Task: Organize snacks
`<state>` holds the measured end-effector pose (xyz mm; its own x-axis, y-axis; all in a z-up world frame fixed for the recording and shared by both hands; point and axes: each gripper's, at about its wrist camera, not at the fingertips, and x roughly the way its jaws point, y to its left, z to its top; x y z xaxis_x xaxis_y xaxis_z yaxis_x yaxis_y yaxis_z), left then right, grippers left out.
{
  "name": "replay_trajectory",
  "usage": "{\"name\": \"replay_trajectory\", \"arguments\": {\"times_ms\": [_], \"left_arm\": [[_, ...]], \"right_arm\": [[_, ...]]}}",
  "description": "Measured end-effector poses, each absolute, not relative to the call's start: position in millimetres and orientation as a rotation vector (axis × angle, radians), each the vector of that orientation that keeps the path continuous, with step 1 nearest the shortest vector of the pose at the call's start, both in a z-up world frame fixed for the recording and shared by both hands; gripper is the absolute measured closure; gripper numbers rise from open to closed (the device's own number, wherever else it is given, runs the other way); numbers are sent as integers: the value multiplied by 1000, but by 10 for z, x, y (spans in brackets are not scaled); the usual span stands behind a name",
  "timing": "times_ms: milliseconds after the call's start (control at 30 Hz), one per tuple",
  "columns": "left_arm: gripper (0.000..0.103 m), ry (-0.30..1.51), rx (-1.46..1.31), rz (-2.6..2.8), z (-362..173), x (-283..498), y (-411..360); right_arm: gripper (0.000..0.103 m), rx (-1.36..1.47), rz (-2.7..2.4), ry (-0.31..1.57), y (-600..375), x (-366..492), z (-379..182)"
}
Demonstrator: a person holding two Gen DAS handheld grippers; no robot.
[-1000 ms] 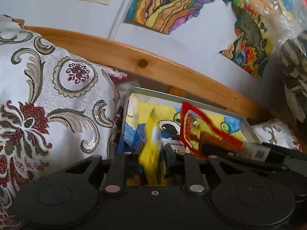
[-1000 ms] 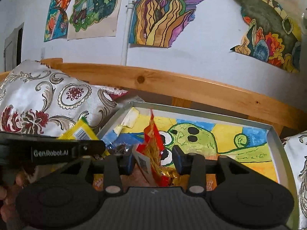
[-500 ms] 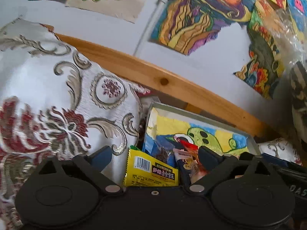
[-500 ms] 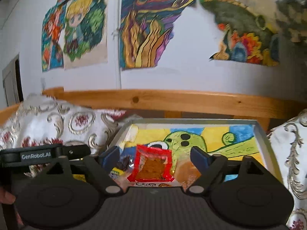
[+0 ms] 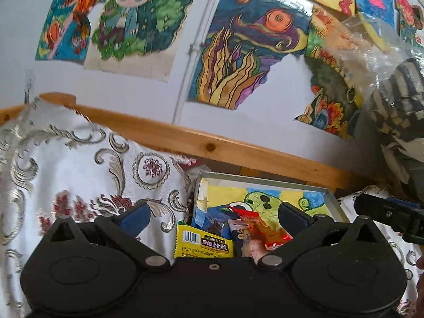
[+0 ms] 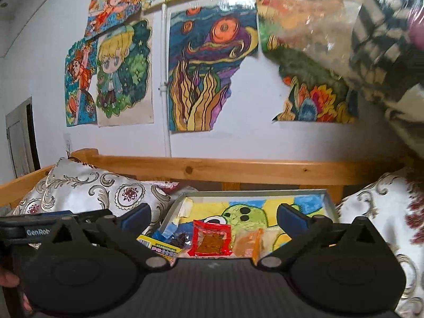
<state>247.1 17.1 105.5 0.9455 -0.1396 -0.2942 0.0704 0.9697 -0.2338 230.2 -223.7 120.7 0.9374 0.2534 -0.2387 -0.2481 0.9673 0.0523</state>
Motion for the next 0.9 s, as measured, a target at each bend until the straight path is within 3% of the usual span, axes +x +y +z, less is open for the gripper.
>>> {"name": "replay_trajectory", "arguments": {"times_ms": [400,900], "left_arm": [[1,274,-181,-108,1322,1810,19],[1,291,-152,-108,1255,1193,-53]], "right_arm": [[0,23,231,219,-2393,1646,1335],[0,33,204,239,-2506,1023,1202]]}}
